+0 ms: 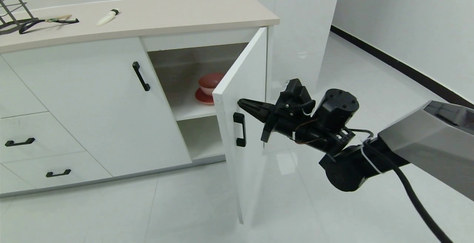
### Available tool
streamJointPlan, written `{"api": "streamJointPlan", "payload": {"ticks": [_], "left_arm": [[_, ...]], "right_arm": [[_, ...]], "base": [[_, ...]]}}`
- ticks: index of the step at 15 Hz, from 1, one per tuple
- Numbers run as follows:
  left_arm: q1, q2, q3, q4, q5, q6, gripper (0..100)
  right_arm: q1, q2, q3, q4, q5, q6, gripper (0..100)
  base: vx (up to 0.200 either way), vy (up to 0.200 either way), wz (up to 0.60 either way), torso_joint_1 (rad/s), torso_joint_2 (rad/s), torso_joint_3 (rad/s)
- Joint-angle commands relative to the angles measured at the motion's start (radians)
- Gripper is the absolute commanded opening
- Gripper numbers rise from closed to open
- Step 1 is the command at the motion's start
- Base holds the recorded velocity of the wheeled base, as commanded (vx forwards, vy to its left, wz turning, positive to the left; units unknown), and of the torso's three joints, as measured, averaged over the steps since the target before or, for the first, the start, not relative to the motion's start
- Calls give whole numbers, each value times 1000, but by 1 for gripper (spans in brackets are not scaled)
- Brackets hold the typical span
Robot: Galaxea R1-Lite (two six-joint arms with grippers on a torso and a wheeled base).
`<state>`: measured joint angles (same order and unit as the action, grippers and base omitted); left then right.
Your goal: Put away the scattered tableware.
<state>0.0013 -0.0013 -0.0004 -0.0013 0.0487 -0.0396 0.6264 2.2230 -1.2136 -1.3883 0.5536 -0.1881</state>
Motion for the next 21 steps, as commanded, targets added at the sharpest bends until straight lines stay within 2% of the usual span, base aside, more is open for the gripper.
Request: {"api": "streamJointPlan", "payload": {"ticks": [1,7,8,9,10,16,17,21], "left_arm": [[0,1,0,0,0,0,100],[0,1,0,0,0,0,100],[0,1,0,0,0,0,100],[0,1,0,0,0,0,100],[0,1,0,0,0,0,100],[0,1,0,0,0,0,100],[0,1,0,0,0,0,100],[0,1,0,0,0,0,100]], "right_arm": [[16,87,-99,-3,-1,7,0],[65,325,-458,-23,-31,68,0],[67,334,-474,-29,-35,78,0],[81,396,-586,-81,-46,134,0],[82,405,-601,-83,-46,134,0],[79,317,-595,-87,-44,134,0],[76,241,-552,-90,-44,134,0],[50,0,-228,-126,-44,133,0]], "base": [[0,0,0,0,0,0],[0,0,0,0,0,0],[0,0,0,0,0,0],[0,0,0,0,0,0],[0,0,0,0,0,0],[0,0,0,0,0,0],[0,0,0,0,0,0],[0,0,0,0,0,0]]}}
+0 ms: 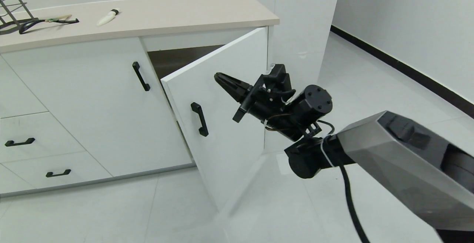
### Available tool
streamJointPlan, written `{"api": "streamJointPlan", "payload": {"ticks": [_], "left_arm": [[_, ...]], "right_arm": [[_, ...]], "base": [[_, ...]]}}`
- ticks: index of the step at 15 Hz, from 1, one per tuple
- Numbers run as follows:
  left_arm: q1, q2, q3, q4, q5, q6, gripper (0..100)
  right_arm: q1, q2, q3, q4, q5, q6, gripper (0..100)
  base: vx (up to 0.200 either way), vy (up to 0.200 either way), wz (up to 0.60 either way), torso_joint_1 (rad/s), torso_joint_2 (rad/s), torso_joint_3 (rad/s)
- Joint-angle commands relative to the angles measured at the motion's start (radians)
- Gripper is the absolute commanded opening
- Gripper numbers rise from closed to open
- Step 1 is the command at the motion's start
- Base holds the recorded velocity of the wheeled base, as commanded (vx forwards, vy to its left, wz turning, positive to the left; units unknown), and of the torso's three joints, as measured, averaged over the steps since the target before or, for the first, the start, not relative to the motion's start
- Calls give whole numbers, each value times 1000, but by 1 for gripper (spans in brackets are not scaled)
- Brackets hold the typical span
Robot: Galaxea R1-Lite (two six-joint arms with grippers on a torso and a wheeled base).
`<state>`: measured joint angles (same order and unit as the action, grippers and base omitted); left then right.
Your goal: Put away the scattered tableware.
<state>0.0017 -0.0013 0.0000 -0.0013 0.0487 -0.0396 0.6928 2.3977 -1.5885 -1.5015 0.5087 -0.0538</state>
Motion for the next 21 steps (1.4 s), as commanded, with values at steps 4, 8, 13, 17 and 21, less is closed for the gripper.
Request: {"api": "streamJointPlan", "payload": {"ticks": [4,8,13,17,21], "left_arm": [[0,1,0,0,0,0,100],[0,1,0,0,0,0,100],[0,1,0,0,0,0,100],[0,1,0,0,0,1,100],[0,1,0,1,2,6,100]], "right_arm": [[-90,-517,703,-23,2,-21,0],[-160,-819,1130,-23,25,-49,0],[-383,-1259,1475,-17,27,-47,0],[-634,-1618,1589,67,27,-46,0],[-730,-2013,1589,524,33,-43,0]], "base": [[0,0,0,0,0,0],[0,0,0,0,0,0],[0,0,0,0,0,0],[0,0,0,0,0,0],[0,0,0,0,0,0]]}}
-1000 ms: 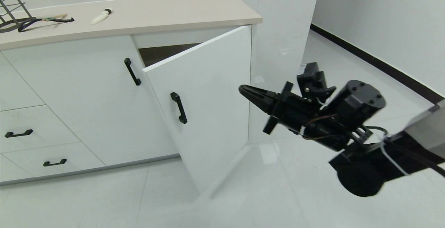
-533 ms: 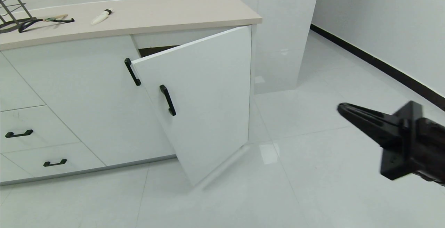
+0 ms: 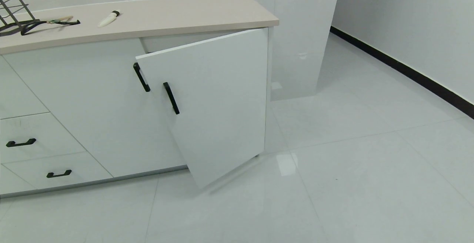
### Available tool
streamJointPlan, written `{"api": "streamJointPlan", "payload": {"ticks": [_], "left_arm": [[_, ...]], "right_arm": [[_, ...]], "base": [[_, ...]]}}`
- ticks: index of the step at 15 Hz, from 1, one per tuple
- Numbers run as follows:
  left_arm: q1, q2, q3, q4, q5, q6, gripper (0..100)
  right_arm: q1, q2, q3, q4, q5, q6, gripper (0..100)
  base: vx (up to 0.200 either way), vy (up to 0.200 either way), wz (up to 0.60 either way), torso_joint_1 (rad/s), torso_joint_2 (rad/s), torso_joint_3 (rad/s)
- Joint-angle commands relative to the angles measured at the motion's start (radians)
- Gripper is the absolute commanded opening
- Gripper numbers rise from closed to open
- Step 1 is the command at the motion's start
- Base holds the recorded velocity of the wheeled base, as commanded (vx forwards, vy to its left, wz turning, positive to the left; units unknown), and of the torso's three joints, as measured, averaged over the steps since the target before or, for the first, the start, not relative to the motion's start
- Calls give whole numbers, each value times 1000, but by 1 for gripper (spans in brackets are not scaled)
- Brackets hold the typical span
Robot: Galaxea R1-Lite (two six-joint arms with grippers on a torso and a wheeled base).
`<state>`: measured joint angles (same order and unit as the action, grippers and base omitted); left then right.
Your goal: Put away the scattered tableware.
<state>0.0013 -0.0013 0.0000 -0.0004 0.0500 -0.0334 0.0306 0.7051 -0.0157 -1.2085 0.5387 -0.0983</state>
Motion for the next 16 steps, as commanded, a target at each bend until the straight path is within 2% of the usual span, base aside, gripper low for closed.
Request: {"api": "streamJointPlan", "payload": {"ticks": [1,2,3,4,5,6,8,9,11,14,16], "left_arm": [[0,1,0,0,1,4,100],[0,1,0,0,1,10,100],[0,1,0,2,-1,12,100],[0,1,0,2,1,10,100],[0,1,0,0,1,-14,100],[0,1,0,-1,1,-16,100],[0,1,0,-1,1,-8,100],[0,1,0,-1,1,-11,100],[0,1,0,-1,1,-6,100],[0,1,0,-1,1,-11,100],[0,1,0,-1,1,-11,100]], "right_arm": [[-69,-489,16,454,4,2,0],[-69,-621,16,638,4,2,0],[-51,-670,16,733,-6,0,0],[-40,-691,16,750,-19,2,0],[-38,-701,16,834,-52,6,0],[-37,-705,16,955,-125,3,0],[-37,-705,16,1158,-382,-12,0],[-35,-705,11,1225,-467,-9,0],[-35,-704,16,1202,-514,14,0],[-35,-705,16,1205,-519,77,0],[-35,-705,16,1205,-519,77,0]], "base": [[0,0,0,0,0,0],[0,0,0,0,0,0],[0,0,0,0,0,0],[0,0,0,0,0,0],[0,0,0,0,0,0],[0,0,0,0,0,0],[0,0,0,0,0,0],[0,0,0,0,0,0],[0,0,0,0,0,0],[0,0,0,0,0,0],[200,200,0,5,5,5]]}}
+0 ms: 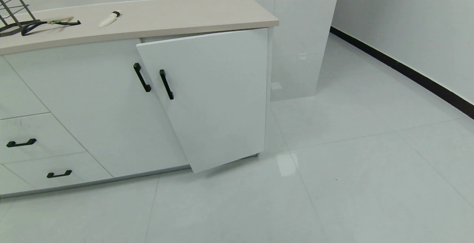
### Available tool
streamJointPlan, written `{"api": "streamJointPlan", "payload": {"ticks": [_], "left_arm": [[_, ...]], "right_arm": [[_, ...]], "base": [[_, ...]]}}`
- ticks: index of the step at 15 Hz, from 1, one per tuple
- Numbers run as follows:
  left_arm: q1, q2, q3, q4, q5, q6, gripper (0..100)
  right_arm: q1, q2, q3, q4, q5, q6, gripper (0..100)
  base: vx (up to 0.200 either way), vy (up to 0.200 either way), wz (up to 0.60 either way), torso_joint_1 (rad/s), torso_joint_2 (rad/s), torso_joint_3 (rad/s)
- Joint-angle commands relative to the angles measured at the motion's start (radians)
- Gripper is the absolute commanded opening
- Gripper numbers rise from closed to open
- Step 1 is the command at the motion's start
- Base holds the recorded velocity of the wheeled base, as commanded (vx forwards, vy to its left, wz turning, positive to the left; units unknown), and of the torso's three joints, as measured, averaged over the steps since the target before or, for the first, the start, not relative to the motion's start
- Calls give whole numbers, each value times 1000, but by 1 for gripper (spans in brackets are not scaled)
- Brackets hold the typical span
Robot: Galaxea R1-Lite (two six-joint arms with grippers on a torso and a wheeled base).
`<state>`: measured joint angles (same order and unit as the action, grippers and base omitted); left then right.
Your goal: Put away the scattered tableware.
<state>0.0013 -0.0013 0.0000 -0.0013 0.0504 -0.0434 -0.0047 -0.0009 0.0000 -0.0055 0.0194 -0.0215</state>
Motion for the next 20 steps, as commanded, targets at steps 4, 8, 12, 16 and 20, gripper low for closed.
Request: {"api": "streamJointPlan", "payload": {"ticks": [4,8,12,16,20], "left_arm": [[0,1,0,1,0,5,100],[0,1,0,3,0,48,100],[0,1,0,3,0,36,100],[0,1,0,3,2,37,100],[0,1,0,3,2,40,100]], "right_arm": [[0,1,0,2,-2,0,0],[0,1,0,2,-1,2,0],[0,1,0,2,-2,2,0],[0,1,0,2,-4,5,0],[0,1,0,2,-4,8,0]], "base": [[200,200,0,4,1,7],[0,200,0,1,1,5],[0,200,0,7,6,1],[0,200,0,1,1,4],[0,200,0,1,4,-1]]}}
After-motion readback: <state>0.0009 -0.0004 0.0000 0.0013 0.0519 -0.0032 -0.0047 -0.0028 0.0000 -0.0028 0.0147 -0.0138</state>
